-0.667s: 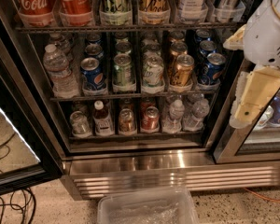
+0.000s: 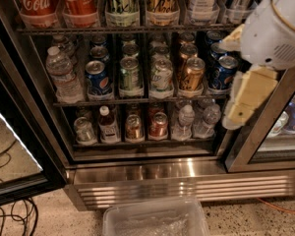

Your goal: Pick coke can from top shelf of fridge

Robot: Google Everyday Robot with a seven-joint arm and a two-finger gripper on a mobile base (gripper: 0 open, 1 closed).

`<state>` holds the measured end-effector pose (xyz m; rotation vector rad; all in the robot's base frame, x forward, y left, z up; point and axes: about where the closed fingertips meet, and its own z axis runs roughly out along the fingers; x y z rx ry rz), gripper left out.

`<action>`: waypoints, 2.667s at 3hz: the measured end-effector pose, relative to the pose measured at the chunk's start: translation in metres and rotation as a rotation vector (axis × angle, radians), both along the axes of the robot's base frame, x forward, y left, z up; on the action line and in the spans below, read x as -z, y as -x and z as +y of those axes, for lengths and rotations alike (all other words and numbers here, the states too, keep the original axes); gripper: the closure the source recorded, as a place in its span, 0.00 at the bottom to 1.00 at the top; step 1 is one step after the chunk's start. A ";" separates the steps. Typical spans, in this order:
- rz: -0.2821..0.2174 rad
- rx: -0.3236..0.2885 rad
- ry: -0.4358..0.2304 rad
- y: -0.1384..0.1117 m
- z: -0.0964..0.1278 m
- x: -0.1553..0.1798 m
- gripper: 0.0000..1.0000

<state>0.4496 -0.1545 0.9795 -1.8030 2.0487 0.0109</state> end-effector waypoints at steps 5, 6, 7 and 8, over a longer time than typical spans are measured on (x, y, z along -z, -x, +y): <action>-0.247 -0.130 -0.367 -0.035 0.150 -0.055 0.00; -0.318 -0.086 -0.487 -0.040 0.193 -0.074 0.00; -0.400 -0.067 -0.520 -0.051 0.196 -0.096 0.00; -0.401 -0.068 -0.520 -0.050 0.197 -0.097 0.00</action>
Offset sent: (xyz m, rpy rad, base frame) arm 0.0190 0.0361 0.0069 0.1479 -0.0414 0.0579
